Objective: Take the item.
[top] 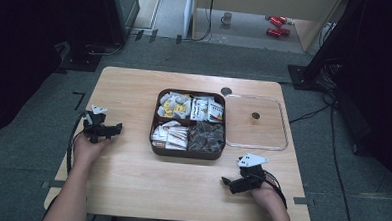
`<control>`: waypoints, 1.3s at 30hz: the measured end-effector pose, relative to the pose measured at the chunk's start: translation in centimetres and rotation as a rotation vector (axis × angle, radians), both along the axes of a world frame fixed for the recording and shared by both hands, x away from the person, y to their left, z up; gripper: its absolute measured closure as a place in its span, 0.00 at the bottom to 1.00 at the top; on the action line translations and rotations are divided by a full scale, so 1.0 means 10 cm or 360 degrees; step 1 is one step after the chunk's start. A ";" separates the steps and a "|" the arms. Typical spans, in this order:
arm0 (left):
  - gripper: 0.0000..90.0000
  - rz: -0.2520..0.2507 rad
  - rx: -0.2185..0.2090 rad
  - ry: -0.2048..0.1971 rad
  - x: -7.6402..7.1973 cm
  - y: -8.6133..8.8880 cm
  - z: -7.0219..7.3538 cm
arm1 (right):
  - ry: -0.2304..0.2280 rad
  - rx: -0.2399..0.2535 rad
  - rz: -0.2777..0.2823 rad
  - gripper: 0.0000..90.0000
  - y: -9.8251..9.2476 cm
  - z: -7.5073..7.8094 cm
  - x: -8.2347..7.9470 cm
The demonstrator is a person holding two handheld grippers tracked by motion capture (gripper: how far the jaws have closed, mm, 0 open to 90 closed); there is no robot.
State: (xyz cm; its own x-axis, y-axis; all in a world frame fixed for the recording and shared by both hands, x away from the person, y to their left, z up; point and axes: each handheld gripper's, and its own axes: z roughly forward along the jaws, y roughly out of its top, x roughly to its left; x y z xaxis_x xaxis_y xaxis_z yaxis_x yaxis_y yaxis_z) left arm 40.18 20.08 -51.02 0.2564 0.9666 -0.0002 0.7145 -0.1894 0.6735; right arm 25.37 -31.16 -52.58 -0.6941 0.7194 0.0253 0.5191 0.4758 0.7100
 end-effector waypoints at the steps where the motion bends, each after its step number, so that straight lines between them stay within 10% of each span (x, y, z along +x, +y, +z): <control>1: 0.17 -0.0001 0.0004 0.0019 0.01 0.00 0.01 | 0.0001 0.0000 0.0000 0.00 0.00 0.00 0.00; 14: 0.18 -0.0079 -0.0052 0.0096 0.05 0.00 0.12 | 0.0000 0.0000 0.0000 0.00 0.00 0.00 0.00; 39: 0.39 -0.0334 -0.0094 0.0046 0.03 -0.19 0.39 | 0.0002 0.0000 0.0001 0.00 0.00 0.00 0.00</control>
